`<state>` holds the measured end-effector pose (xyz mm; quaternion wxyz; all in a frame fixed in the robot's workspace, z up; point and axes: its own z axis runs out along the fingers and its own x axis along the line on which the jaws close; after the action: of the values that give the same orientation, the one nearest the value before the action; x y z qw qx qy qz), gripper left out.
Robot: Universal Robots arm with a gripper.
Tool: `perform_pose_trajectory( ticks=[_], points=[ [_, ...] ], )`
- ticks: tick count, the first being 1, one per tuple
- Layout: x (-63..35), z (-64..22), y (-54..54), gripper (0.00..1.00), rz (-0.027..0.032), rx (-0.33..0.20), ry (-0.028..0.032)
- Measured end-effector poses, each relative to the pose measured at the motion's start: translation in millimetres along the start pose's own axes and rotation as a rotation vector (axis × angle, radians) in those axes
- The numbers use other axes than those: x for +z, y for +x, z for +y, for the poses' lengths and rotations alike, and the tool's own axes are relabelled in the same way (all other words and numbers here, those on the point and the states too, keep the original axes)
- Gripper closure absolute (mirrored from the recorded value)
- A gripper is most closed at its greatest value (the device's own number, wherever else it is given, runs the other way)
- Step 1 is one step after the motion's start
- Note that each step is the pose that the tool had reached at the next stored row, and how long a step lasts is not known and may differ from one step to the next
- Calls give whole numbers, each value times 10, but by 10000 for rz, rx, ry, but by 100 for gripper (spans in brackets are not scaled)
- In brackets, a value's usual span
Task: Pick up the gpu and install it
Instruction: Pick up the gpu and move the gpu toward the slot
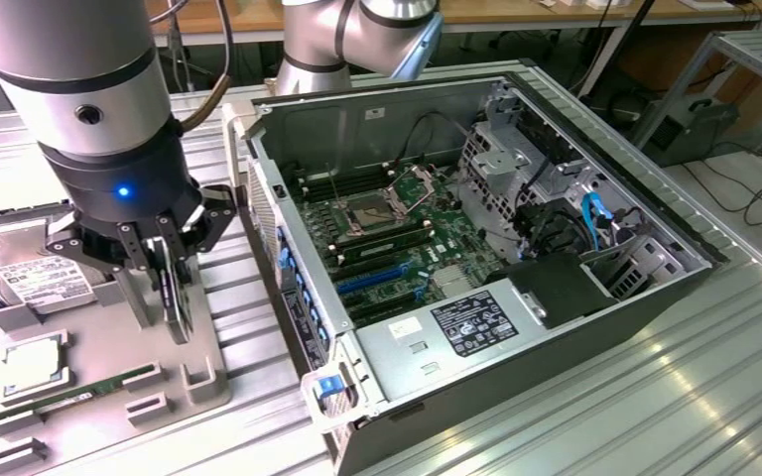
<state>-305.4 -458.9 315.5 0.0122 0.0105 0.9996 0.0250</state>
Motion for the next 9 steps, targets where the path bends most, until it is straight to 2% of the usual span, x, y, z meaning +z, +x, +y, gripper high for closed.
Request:
perform_pose_trajectory(
  ticks=[9],
  points=[
    [-96,5,-2,73,2,1,-27]
  ],
)
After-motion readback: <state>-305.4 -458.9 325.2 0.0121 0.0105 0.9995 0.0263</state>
